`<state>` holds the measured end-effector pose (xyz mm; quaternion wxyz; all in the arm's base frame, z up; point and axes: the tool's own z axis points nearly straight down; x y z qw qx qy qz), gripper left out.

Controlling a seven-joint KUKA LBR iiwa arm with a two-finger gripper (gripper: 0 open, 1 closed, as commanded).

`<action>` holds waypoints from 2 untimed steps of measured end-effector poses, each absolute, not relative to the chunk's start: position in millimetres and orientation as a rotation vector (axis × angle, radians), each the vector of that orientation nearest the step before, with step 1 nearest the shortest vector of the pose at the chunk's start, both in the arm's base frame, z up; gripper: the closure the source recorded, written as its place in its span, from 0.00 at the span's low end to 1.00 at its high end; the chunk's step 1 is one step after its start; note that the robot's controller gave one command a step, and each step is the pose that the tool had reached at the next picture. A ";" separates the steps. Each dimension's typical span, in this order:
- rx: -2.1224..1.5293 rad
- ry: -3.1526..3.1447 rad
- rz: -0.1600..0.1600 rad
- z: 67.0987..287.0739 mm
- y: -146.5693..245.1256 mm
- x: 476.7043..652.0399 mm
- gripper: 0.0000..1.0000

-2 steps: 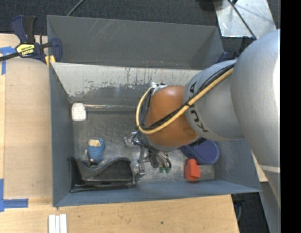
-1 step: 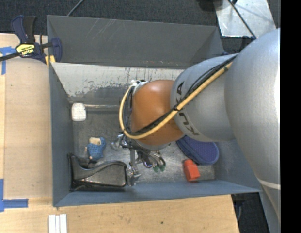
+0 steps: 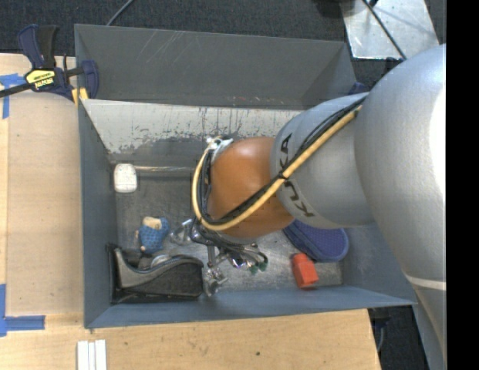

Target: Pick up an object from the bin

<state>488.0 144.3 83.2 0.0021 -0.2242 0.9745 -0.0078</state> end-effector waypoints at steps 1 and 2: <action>-0.697 3.065 -0.036 82.6 139.5 488.0 1.00; -0.960 2.979 -0.003 183.7 128.8 525.2 1.00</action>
Offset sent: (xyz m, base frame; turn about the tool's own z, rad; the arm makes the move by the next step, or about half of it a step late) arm 0.0000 0.0000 0.0000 0.0000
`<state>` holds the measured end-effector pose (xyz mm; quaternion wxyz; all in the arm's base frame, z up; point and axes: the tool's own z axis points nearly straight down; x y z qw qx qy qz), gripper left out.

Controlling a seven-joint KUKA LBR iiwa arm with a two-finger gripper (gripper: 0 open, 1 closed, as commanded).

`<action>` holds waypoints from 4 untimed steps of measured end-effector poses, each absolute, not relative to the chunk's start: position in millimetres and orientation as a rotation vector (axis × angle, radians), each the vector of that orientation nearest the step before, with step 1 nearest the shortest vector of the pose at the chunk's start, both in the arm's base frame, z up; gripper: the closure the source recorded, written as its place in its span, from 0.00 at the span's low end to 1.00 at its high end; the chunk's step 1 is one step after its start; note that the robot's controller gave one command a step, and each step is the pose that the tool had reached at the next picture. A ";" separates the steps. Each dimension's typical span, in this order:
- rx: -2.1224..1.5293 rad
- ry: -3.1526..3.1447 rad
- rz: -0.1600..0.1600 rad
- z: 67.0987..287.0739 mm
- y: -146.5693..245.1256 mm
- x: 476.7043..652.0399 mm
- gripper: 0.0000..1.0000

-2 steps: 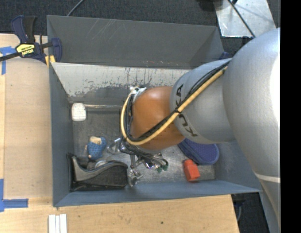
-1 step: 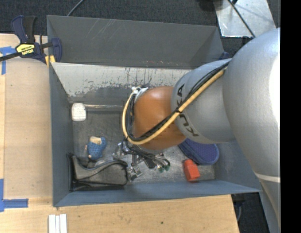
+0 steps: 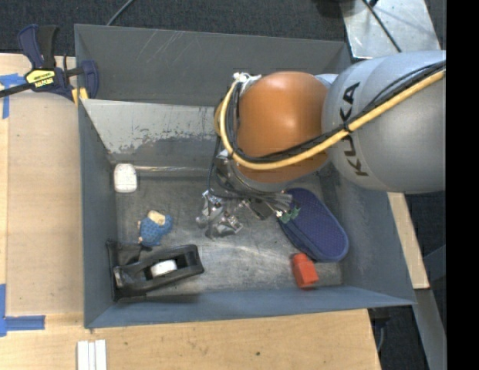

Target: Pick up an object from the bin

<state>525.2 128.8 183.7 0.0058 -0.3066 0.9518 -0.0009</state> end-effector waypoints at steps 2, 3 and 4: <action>-1.230 2.886 0.000 124.5 90.4 587.1 0.00; -0.891 3.004 0.003 135.0 137.8 587.0 0.00; -1.168 2.908 0.004 83.6 208.9 553.7 0.00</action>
Offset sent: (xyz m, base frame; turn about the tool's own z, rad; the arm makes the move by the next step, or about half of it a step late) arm 0.0609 -0.0380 -0.0598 -0.1864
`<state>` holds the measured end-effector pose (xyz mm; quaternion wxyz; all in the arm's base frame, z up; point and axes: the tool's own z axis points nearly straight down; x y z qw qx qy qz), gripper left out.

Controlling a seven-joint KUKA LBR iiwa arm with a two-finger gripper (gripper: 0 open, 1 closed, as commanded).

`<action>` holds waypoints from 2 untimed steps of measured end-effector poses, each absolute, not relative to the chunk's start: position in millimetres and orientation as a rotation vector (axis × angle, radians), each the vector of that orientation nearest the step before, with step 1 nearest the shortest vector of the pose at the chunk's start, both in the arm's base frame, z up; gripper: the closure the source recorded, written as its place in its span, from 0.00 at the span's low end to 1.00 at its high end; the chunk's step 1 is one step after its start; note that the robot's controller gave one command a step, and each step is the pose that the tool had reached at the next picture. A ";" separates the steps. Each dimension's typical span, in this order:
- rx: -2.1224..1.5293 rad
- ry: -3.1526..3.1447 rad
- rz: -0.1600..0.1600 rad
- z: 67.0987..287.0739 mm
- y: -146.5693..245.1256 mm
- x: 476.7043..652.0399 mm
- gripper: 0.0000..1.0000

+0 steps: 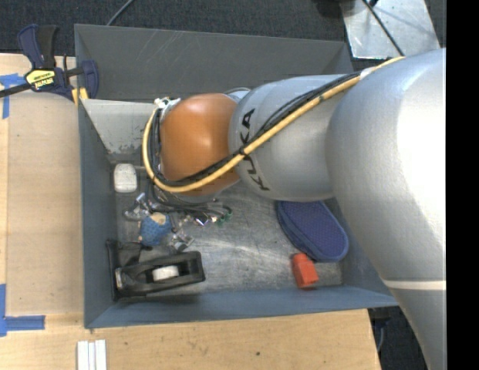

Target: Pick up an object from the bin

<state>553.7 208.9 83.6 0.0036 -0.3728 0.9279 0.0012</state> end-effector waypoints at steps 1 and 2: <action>-1.158 2.912 0.002 84.8 206.4 554.9 1.00; -1.133 2.916 0.000 232.0 208.3 562.7 1.00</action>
Offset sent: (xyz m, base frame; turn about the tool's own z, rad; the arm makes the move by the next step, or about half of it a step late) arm 0.0000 0.0000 0.0000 0.0000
